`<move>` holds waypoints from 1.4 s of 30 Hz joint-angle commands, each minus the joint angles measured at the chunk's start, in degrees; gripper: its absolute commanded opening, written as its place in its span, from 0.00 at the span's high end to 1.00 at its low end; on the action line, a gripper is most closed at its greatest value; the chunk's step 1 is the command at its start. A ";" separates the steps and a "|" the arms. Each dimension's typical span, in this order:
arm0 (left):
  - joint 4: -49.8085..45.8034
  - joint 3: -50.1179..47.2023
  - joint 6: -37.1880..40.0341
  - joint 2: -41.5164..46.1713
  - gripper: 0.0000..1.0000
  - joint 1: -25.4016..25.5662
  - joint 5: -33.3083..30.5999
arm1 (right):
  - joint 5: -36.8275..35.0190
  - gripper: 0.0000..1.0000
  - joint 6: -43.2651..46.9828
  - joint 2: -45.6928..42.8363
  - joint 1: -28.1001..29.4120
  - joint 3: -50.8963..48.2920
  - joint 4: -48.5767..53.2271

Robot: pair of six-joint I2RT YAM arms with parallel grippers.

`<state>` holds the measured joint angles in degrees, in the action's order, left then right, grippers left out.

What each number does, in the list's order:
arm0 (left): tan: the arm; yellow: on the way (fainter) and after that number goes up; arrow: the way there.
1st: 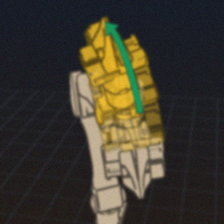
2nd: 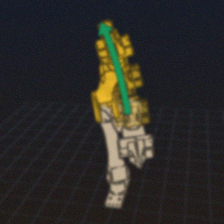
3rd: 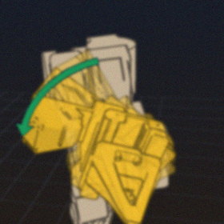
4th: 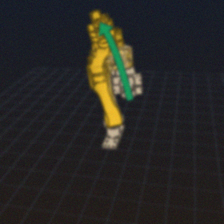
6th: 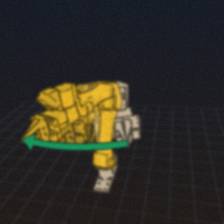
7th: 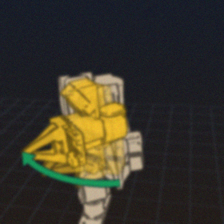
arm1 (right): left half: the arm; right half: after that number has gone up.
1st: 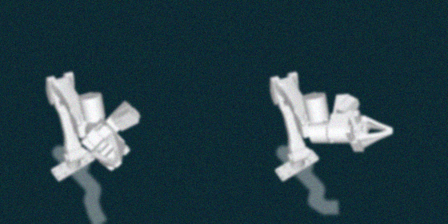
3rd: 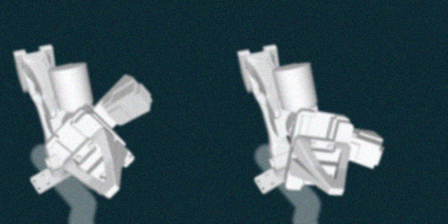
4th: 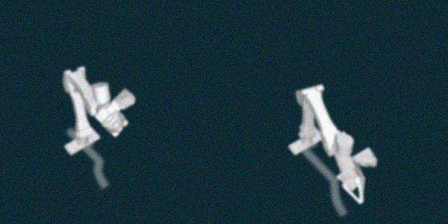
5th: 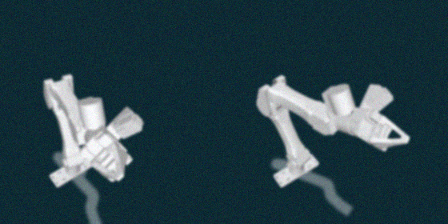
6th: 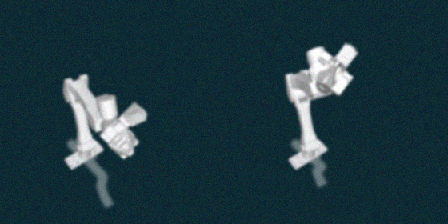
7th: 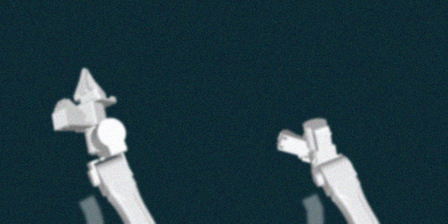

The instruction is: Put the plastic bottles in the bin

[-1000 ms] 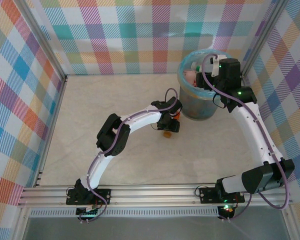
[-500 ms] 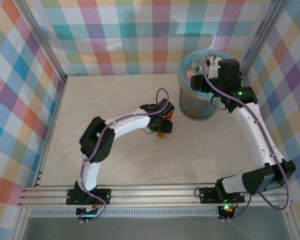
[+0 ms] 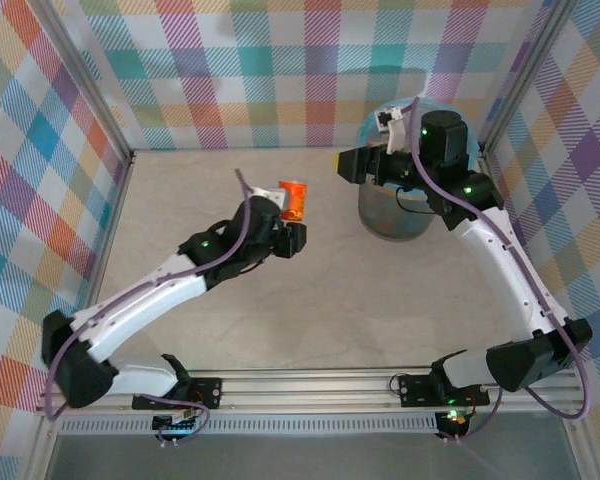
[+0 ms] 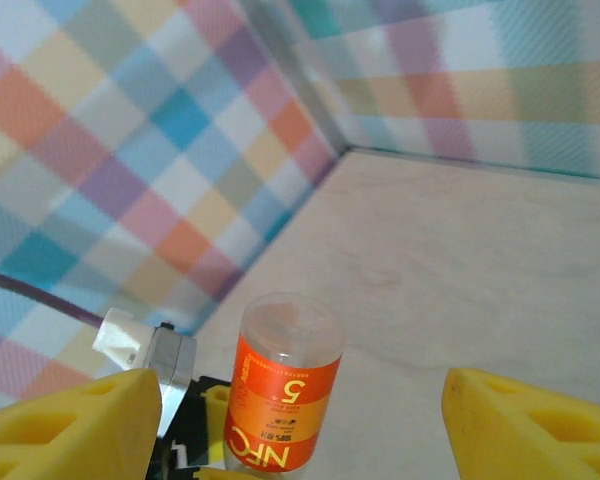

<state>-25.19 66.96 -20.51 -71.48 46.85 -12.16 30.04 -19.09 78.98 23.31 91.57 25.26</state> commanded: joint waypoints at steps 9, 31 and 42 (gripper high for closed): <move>4.59 -11.50 9.83 22.70 0.54 0.57 -1.81 | 12.10 0.21 -5.52 7.63 10.61 5.07 -16.01; 4.36 -8.84 14.97 23.67 0.54 0.47 6.51 | 15.57 0.19 4.09 15.13 17.88 10.72 -5.32; 4.90 -7.26 15.24 21.81 0.54 0.48 6.55 | 14.31 0.46 7.08 13.84 18.17 11.00 -1.89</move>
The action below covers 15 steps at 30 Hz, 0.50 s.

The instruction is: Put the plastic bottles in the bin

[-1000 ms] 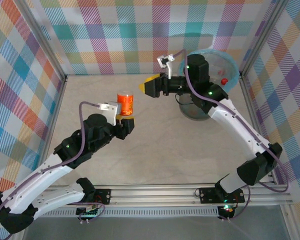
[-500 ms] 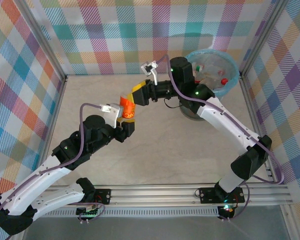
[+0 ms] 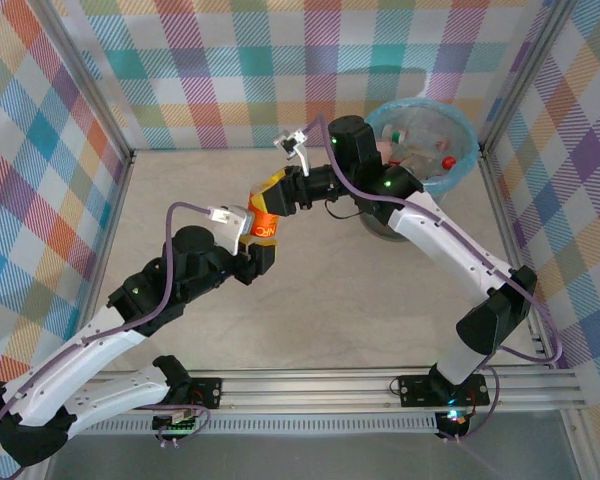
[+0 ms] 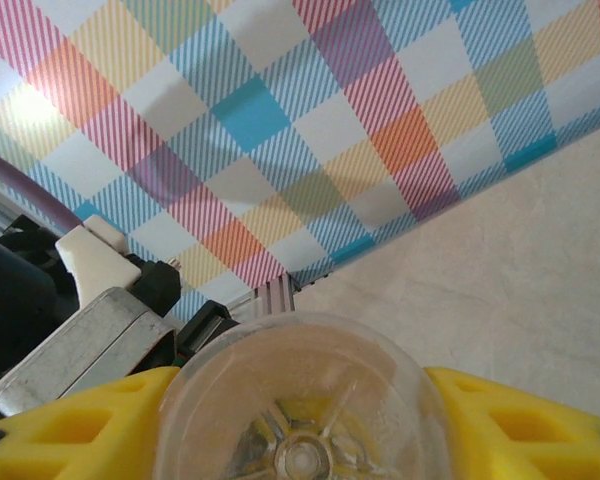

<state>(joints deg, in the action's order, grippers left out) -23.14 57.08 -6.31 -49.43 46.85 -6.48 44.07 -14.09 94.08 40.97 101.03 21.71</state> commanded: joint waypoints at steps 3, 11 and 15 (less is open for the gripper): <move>2.96 3.59 0.97 -0.94 0.48 0.51 0.82 | -2.13 0.55 3.07 -2.54 0.49 2.43 3.28; 6.18 10.40 1.68 -5.27 0.10 0.44 0.38 | -24.13 0.57 11.71 -5.61 -0.69 13.78 15.95; 6.50 16.76 2.18 -11.14 0.08 0.43 2.30 | -33.61 0.58 15.22 -6.93 -3.97 18.44 18.97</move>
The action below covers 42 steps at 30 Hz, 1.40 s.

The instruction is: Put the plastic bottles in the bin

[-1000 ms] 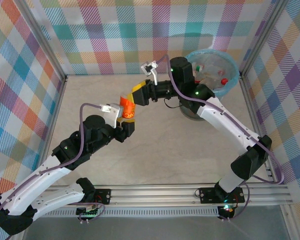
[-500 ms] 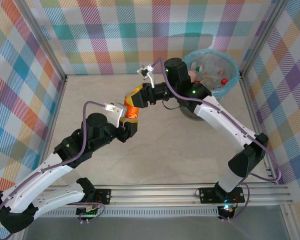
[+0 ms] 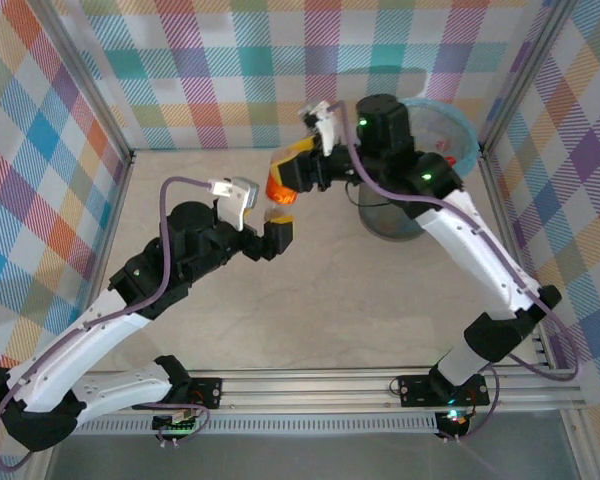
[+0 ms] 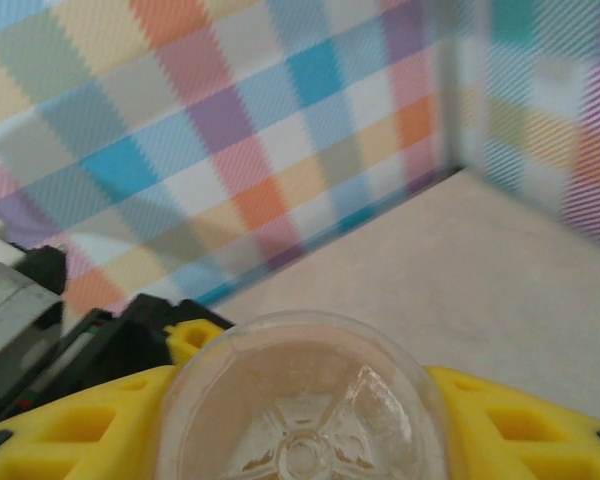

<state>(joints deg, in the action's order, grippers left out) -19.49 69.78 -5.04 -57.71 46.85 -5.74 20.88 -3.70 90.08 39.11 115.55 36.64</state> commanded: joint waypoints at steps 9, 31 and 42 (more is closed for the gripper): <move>2.74 20.37 -0.45 -19.55 0.09 0.35 6.96 | -29.37 0.60 14.05 -2.75 -12.40 8.58 5.15; -15.57 56.43 -11.62 -54.16 0.12 -3.96 13.03 | -45.54 0.53 19.15 3.97 -23.41 -1.43 5.44; -17.87 55.25 -11.92 -54.57 0.12 -4.75 12.69 | -37.70 0.46 13.41 6.70 -27.19 -6.19 3.80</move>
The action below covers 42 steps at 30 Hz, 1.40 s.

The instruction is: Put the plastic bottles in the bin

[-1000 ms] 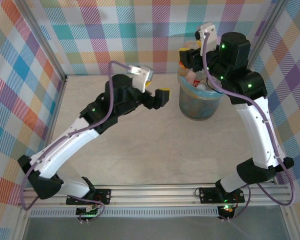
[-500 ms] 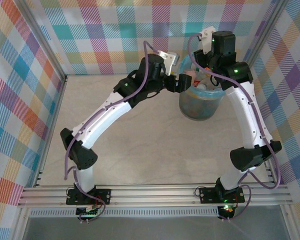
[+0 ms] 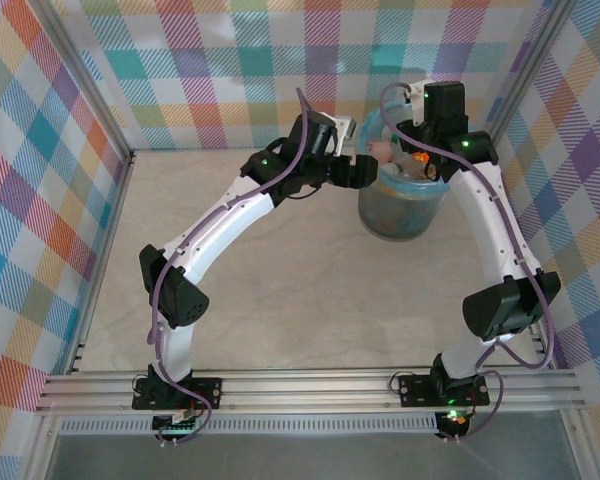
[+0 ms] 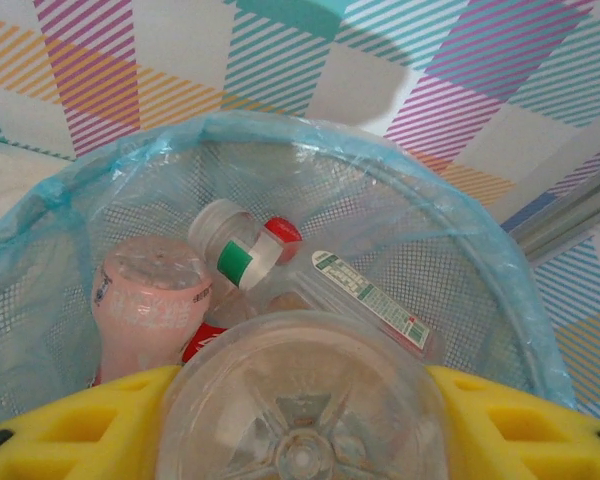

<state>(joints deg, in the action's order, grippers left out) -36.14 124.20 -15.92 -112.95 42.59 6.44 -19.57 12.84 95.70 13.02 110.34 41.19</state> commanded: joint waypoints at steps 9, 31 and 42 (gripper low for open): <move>-1.34 0.26 -1.04 0.64 0.11 -0.75 0.37 | 5.73 0.35 -4.13 2.12 -1.59 -1.64 -0.92; -0.03 -5.37 -2.77 3.27 0.12 -2.55 -2.14 | 13.32 0.46 -9.67 2.70 -1.49 -1.22 2.69; 1.68 -12.09 -2.75 10.60 0.13 -6.86 -4.06 | 16.82 0.48 -11.75 7.26 -1.50 10.46 10.37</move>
<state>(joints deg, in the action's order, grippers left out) -35.86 113.01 -18.65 -107.87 37.34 4.01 -5.13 2.85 103.79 11.64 114.78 48.66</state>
